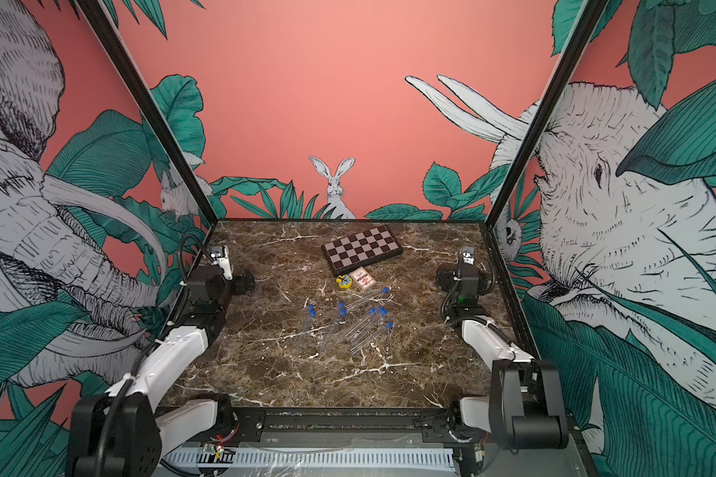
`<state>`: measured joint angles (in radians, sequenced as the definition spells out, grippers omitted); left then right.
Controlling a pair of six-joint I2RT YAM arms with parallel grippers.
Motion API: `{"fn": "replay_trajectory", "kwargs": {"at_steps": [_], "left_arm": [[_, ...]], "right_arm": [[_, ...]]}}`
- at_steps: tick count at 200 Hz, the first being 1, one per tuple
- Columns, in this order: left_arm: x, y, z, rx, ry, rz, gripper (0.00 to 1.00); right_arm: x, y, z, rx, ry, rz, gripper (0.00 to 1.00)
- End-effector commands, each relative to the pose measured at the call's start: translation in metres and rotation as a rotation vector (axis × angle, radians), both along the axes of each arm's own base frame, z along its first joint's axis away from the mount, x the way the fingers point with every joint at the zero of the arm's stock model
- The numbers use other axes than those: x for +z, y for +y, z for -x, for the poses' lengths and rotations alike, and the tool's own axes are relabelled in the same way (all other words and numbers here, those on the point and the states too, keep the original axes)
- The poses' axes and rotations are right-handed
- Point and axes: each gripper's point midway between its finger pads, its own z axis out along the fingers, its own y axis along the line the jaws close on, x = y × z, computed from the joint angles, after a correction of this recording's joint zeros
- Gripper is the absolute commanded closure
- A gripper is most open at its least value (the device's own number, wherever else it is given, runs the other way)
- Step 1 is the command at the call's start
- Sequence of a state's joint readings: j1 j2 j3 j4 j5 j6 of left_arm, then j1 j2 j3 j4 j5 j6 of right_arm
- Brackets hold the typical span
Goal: Remove stoppers from test tubes
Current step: Pick up the test tube at the center of the board.
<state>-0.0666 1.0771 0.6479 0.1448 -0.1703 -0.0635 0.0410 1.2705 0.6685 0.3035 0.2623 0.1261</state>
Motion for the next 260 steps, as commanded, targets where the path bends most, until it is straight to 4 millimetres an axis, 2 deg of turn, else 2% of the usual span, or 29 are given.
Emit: {"fn": "replay_trajectory", "kwargs": {"at_steps": [1, 23, 43, 67, 84, 122, 184, 212, 260], "left_arm": [[-0.023, -0.007, 0.032, 0.041, 0.245, 0.081, 0.01], [-0.022, -0.053, 0.032, -0.106, 0.358, 0.034, 0.01], [-0.046, -0.089, 0.036, -0.227, 0.546, -0.039, 0.00], [-0.082, -0.114, 0.051, -0.312, 0.739, -0.157, 0.00], [-0.099, -0.118, 0.066, -0.311, 0.820, -0.270, 0.01], [-0.120, -0.126, 0.086, -0.331, 0.891, -0.279, 0.02], [-0.143, -0.148, 0.094, -0.376, 0.937, -0.315, 0.15], [-0.150, -0.153, 0.093, -0.375, 0.940, -0.304, 0.18], [-0.158, -0.161, 0.093, -0.383, 0.950, -0.304, 0.26]], "right_arm": [[-0.024, 0.021, 0.019, 0.061, 0.214, -0.117, 0.01], [-0.029, 0.058, 0.031, 0.187, 0.304, -0.221, 0.01], [-0.041, 0.093, 0.049, 0.295, 0.398, -0.290, 0.01], [-0.048, 0.130, 0.077, 0.414, 0.475, -0.326, 0.01], [-0.052, 0.145, 0.097, 0.465, 0.509, -0.347, 0.01], [-0.054, 0.172, 0.125, 0.567, 0.527, -0.373, 0.01], [-0.048, 0.218, 0.129, 0.717, 0.468, -0.438, 0.05], [-0.046, 0.228, 0.130, 0.738, 0.465, -0.421, 0.10], [-0.046, 0.231, 0.133, 0.736, 0.472, -0.399, 0.10]]}}
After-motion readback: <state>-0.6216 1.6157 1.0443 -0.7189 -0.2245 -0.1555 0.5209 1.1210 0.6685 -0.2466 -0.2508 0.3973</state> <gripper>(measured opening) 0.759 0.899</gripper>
